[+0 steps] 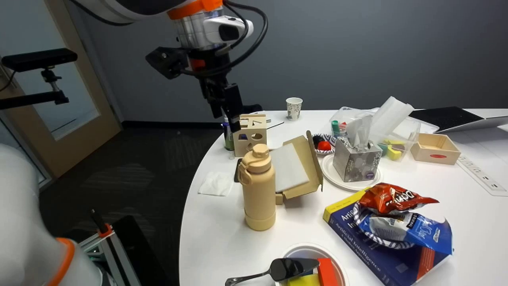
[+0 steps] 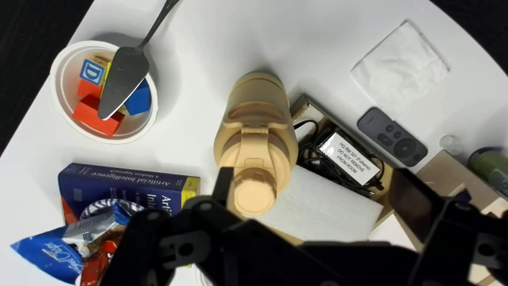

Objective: Rotate the lid on the beige bottle.

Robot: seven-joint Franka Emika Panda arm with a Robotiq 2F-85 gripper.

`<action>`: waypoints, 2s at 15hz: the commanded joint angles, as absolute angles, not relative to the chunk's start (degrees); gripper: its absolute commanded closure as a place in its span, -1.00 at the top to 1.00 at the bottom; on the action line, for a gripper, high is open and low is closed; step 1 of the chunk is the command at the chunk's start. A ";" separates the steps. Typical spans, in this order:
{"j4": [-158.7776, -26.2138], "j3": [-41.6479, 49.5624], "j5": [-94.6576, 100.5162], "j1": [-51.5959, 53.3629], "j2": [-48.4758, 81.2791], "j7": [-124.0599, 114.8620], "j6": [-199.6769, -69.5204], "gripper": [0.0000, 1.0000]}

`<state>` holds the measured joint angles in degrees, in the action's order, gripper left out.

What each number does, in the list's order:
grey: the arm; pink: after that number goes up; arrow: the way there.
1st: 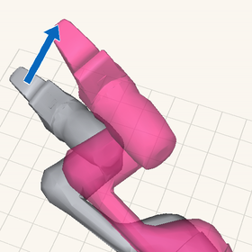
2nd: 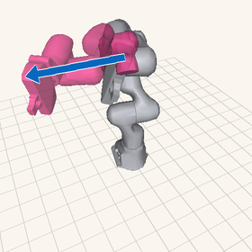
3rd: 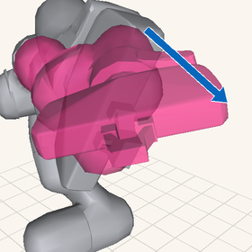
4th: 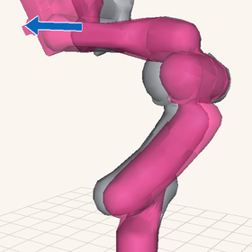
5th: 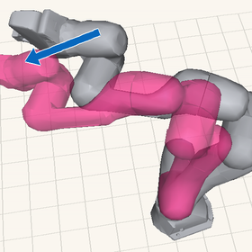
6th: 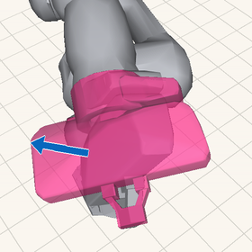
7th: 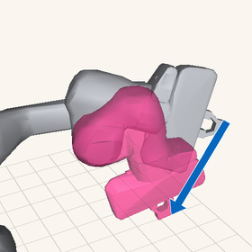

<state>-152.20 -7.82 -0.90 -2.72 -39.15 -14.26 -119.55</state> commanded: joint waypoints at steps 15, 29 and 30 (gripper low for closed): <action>-151.48 -5.61 -0.43 -6.25 -25.67 -23.43 -130.16 1.00; -150.69 -4.94 -0.01 -6.42 -22.22 -24.02 -133.17 0.86; -150.57 -4.76 0.05 -6.50 -21.89 -23.83 -133.62 0.90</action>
<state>-151.60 -5.34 -0.90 -6.26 -23.27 -23.26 -132.20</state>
